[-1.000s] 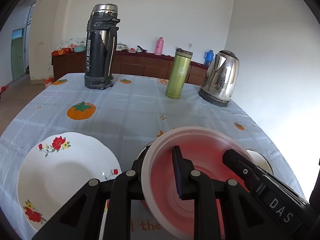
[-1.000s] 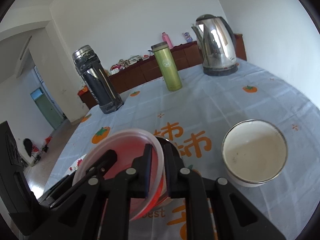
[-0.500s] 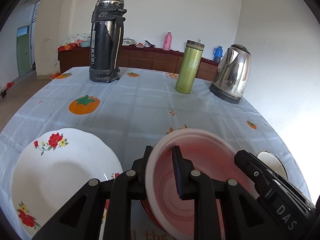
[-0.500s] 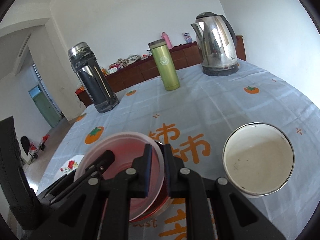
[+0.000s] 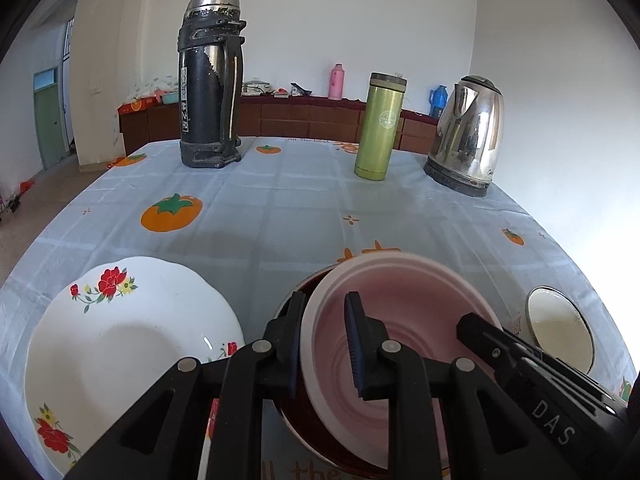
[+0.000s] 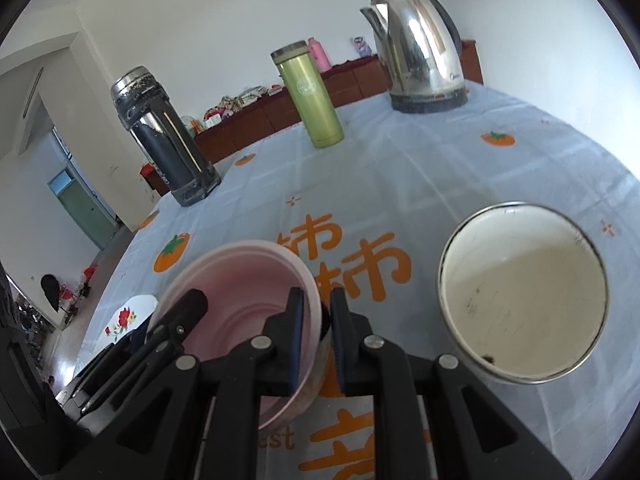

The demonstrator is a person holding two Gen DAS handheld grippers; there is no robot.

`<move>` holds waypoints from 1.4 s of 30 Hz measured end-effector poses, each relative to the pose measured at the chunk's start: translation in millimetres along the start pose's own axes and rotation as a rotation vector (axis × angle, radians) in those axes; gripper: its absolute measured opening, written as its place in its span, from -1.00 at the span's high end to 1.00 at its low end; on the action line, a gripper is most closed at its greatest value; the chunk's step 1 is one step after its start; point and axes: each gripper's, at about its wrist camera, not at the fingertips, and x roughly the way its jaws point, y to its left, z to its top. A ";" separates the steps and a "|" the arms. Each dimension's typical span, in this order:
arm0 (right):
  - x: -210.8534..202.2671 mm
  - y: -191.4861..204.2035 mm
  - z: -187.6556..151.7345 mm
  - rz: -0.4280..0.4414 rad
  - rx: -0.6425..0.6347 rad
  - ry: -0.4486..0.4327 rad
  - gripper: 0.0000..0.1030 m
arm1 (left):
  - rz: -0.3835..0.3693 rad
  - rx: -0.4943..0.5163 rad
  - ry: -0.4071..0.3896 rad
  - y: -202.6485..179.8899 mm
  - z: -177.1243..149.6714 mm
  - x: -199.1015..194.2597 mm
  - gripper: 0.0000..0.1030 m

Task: Organize plates and bowls
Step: 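Carry the pink bowl over the stainless steel bowl and lower it inside, then open the right gripper and withdraw from the nested bowls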

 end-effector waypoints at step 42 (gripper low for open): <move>-40.4 2.7 -4.8 -0.034 -0.012 -0.206 -0.35 | 0.136 0.004 -0.173 4.9 -17.8 -40.0 -0.39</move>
